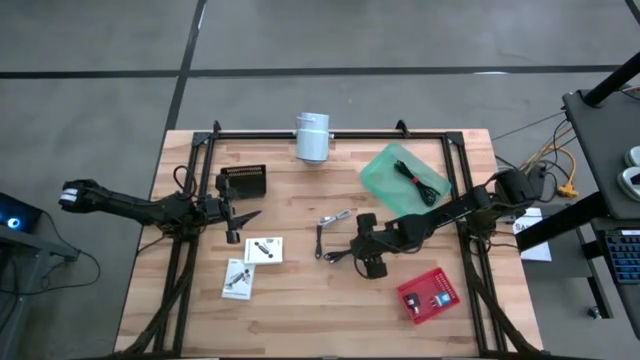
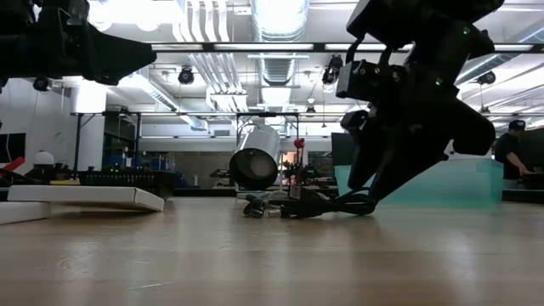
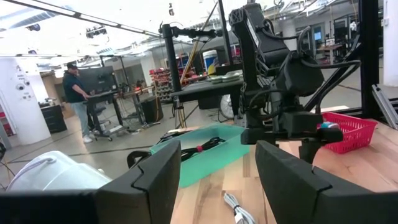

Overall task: Pick and place items into bin
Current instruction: Put the right black charger cable into the green bin, then put the white charger cable into the green bin

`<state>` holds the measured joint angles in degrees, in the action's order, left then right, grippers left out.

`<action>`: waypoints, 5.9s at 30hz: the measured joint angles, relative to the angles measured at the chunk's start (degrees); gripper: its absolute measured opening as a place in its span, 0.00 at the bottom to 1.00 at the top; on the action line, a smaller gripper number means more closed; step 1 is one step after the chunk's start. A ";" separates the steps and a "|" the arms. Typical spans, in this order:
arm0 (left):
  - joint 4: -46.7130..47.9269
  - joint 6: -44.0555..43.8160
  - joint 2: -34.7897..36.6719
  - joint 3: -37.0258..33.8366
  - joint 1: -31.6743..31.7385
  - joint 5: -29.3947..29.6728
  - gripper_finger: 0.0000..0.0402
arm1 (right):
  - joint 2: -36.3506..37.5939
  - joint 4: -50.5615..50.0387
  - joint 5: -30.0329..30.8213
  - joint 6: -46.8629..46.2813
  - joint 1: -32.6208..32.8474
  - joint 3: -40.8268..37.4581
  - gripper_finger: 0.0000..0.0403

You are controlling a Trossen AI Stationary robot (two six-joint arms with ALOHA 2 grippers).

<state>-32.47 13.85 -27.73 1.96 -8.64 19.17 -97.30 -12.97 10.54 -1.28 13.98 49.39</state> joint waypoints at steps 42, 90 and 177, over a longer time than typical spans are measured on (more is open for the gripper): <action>0.00 -0.01 0.00 0.00 0.02 0.01 0.48 | 9.70 -2.01 4.22 2.84 -0.11 0.04 0.02; -0.02 0.01 0.00 0.00 0.00 -0.01 0.48 | 28.97 -30.62 24.14 -33.25 -12.26 -4.94 0.24; 0.00 0.04 -0.25 0.01 0.01 -0.01 0.48 | 17.99 -38.20 -0.18 0.22 -37.79 14.11 0.05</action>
<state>-32.47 13.89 -27.97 1.97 -8.64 19.16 -79.31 -51.18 10.36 -1.06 -23.81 63.50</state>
